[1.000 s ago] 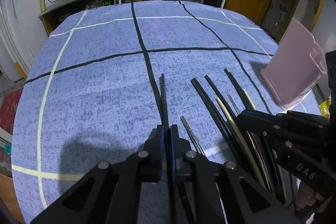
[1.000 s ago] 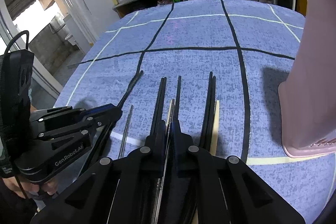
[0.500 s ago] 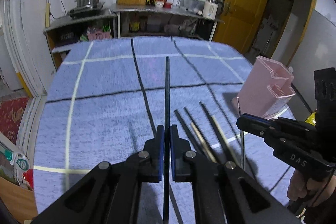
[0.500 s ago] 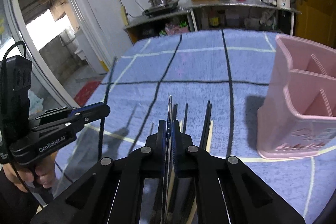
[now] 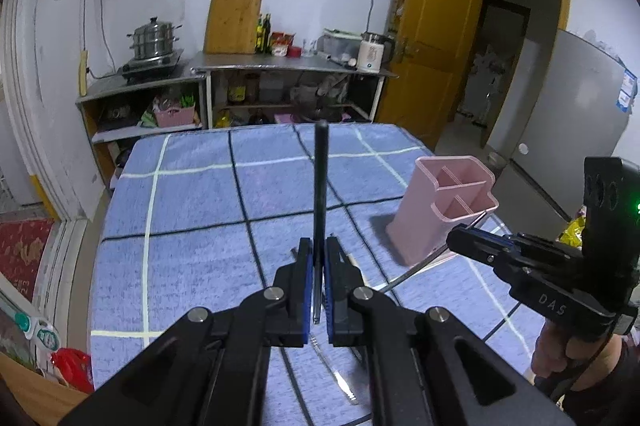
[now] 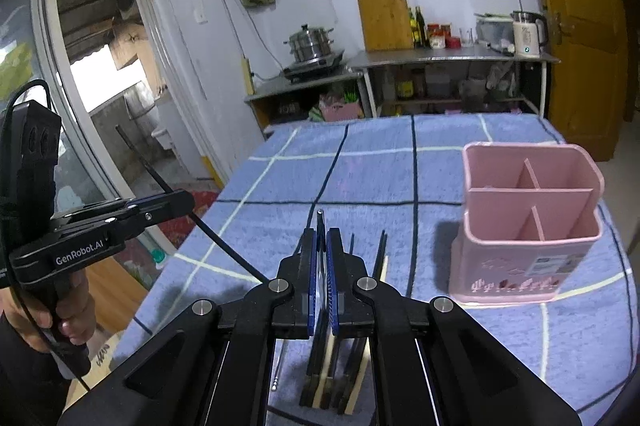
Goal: Organize utensils
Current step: 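Carry both chopsticks into the pink holder and open both tools to release them, then move both open tools back down to the remaining chopsticks, then grasp another metal chopstick with the left tool while the right tool grasps a black chopstick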
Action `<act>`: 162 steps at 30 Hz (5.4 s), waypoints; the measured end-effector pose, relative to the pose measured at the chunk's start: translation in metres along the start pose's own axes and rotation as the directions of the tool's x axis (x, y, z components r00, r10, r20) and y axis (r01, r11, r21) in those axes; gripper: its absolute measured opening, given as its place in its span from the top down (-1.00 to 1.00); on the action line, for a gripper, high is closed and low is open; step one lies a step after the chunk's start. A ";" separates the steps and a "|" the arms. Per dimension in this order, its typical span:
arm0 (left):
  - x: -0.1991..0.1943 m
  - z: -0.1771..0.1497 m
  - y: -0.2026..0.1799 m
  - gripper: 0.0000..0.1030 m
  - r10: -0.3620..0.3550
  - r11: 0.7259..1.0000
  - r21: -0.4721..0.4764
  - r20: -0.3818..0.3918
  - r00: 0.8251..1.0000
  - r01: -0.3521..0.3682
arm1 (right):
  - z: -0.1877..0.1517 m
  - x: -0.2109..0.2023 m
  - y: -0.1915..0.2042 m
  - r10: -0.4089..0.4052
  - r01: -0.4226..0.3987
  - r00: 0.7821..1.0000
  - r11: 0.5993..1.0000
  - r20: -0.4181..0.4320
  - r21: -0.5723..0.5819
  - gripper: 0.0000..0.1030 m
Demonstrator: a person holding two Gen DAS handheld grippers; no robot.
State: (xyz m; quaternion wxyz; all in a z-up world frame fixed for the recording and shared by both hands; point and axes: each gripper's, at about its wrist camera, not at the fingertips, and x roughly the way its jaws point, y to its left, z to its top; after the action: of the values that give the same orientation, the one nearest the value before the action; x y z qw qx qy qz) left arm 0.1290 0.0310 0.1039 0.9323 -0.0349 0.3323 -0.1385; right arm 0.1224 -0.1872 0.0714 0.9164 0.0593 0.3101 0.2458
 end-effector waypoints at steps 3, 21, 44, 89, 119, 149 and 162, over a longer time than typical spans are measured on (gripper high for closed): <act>-0.002 0.008 -0.009 0.89 -0.025 1.000 0.005 0.007 1.000 0.025 | 0.005 -0.014 -0.005 -0.012 0.012 1.000 1.000 0.023 0.002 0.91; 0.013 0.075 -0.090 0.89 -0.239 0.971 0.038 0.038 0.970 0.237 | 0.054 -0.095 -0.072 -0.145 0.132 0.972 0.988 0.183 0.085 0.91; 0.130 0.085 -0.104 0.89 -0.246 0.969 -0.021 -0.058 0.967 0.246 | 0.059 -0.017 -0.152 -0.211 0.191 0.974 0.963 0.088 0.191 0.91; 0.023 -0.032 -0.021 0.25 -0.042 0.993 -0.107 0.115 0.992 0.055 | -0.015 -0.067 -0.061 -0.135 0.127 0.981 0.990 0.137 0.068 0.50; 0.137 -0.113 0.028 0.63 0.058 0.968 -0.229 -0.189 0.980 -0.101 | -0.066 0.055 -0.028 -0.041 0.036 0.988 0.999 -0.152 -0.033 0.71; 0.129 -0.113 0.057 0.81 0.072 0.963 -0.240 -0.204 0.976 -0.121 | -0.058 0.166 -0.027 -0.085 0.064 0.933 0.995 -0.351 -0.072 0.77; 0.141 -0.101 0.064 0.81 0.066 0.951 -0.278 -0.242 0.968 -0.134 | -0.047 0.185 -0.023 -0.114 0.085 0.924 0.992 -0.365 -0.093 0.77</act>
State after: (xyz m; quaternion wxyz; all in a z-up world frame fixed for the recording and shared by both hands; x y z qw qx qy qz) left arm 0.1851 0.0552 -0.0706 0.8781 -0.1389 0.4558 -0.0435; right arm 0.2308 -0.1196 -0.0723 0.8545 -0.0385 0.4703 0.2173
